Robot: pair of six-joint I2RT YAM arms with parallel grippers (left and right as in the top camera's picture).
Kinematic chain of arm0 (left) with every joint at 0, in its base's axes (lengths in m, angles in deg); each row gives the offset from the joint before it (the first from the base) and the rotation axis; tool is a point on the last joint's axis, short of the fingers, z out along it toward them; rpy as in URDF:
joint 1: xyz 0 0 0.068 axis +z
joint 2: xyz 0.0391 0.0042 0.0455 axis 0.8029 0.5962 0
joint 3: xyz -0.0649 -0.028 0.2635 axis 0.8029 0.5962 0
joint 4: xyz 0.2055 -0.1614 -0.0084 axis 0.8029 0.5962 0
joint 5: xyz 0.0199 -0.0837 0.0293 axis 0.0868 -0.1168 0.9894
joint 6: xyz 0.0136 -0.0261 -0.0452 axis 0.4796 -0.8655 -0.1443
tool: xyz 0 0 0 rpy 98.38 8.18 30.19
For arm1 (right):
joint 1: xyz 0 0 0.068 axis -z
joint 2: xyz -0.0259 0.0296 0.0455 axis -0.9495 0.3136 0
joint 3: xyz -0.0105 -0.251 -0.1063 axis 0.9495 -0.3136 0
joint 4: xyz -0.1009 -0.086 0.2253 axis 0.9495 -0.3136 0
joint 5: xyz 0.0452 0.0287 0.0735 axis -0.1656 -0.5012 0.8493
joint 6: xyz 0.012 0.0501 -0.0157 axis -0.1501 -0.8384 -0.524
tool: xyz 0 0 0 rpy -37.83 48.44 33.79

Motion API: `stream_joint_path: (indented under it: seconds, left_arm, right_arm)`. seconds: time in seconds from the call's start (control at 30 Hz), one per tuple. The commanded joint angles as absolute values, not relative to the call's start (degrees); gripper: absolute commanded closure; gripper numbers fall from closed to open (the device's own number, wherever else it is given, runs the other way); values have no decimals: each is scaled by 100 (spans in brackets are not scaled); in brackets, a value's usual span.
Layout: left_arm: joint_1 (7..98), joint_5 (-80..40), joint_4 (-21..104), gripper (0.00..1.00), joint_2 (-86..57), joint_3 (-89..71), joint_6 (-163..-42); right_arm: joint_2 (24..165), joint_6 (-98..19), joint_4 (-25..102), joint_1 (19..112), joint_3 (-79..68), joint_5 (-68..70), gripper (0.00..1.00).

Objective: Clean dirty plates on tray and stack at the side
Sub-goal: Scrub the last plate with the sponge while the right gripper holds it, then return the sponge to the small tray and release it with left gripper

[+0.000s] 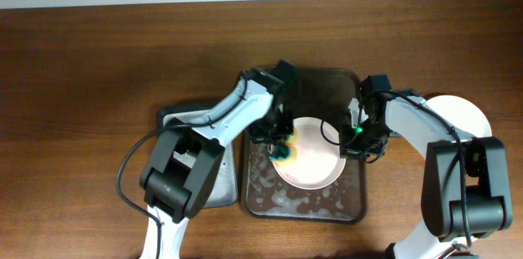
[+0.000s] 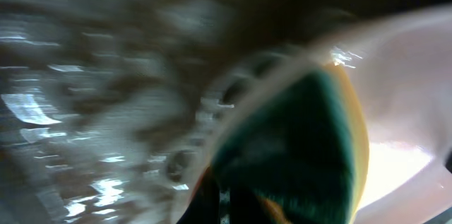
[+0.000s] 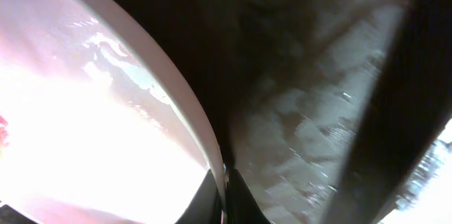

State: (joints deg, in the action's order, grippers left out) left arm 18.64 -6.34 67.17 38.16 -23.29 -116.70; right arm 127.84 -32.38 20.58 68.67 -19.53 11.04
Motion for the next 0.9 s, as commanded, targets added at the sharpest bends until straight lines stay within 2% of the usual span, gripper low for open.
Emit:
stream_joint_path:
  seconds: [0.0, 0.27, 0.4, 0.53, 0.63, 0.87]
  left_arm:
    - [2159, 585, 7087, 100, 3949, -2740, -11526]
    - [1967, 535, 8514, 100, 3416, -4123, -11117]
    - [2222, 1529, 9373, 100, 2268, -4108, -11135]
    - [2448, 2019, 9624, 100, 1656, -3660, -11213]
    - [2751, 2002, 9181, 100, 1296, -2582, -11318]
    - [3696, 1064, 7001, 100, 896, 104, -11248]
  right_arm:
    - [12828, -3225, 2012, 6913, -2014, 642, 96]
    - [12555, -3220, 1896, 6913, -1999, 640, 96]
    - [11689, -3201, 1774, 6913, -1999, 621, 96]
    - [10826, -3203, 1719, 6913, -1999, 594, 96]
    - [10150, -3205, 1610, 6911, -1999, 465, 96]
    - [9217, -3203, 1227, 6911, -1999, -614, 96]
